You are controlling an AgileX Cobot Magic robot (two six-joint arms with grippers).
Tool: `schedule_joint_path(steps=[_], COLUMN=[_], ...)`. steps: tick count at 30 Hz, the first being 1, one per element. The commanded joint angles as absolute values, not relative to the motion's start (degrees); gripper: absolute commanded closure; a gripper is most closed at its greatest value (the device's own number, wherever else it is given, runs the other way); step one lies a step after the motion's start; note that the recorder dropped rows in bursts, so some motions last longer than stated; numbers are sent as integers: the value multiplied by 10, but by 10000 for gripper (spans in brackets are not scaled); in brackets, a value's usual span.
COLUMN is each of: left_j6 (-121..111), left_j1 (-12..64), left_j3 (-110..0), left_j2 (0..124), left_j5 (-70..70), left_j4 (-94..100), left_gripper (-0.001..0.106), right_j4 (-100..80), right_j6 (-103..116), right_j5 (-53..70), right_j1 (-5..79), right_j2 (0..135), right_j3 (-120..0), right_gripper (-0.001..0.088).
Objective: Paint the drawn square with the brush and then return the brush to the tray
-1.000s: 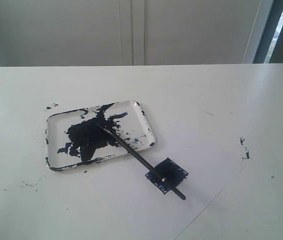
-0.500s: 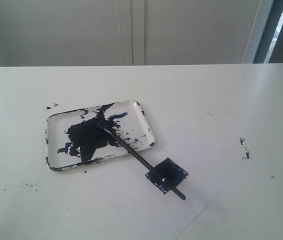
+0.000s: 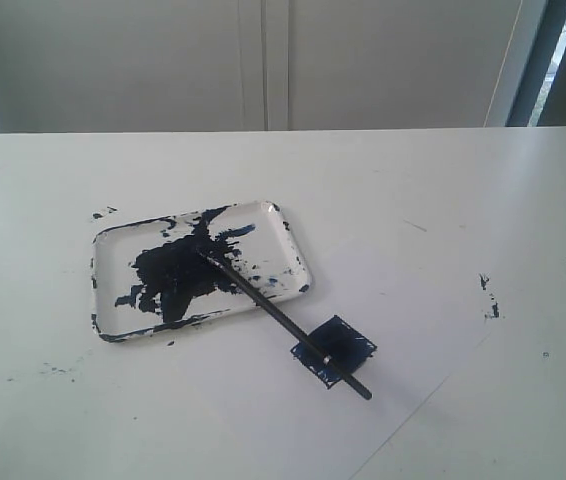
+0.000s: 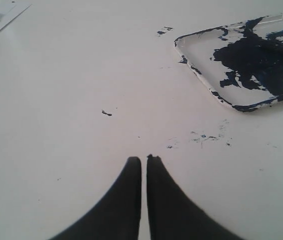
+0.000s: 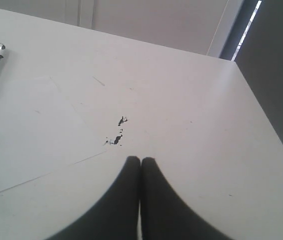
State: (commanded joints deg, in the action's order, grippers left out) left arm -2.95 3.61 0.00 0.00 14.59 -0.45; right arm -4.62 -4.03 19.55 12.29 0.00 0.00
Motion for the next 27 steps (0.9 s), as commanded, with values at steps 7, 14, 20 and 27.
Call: schedule_joint_path(steps=[7,14,20,27], left_j6=[-30,-30,-30,-28], left_j1=[36,36,16,-30], left_j3=[0,0,0,0], left_j2=[0,0,0,0], left_j5=[146,143,140,140], left_j4=[-4,-4,-4,-4], left_gripper=[939,939,939,939], right_j4=[-46,-46,-46,-46], right_j6=[-40,-40,-40,-40], right_j5=[196,196,196,196], right_j1=[123,123,123,123], right_j2=[0,0,0,0], right_j3=[0,0,0,0], right_gripper=[868,868,868,868])
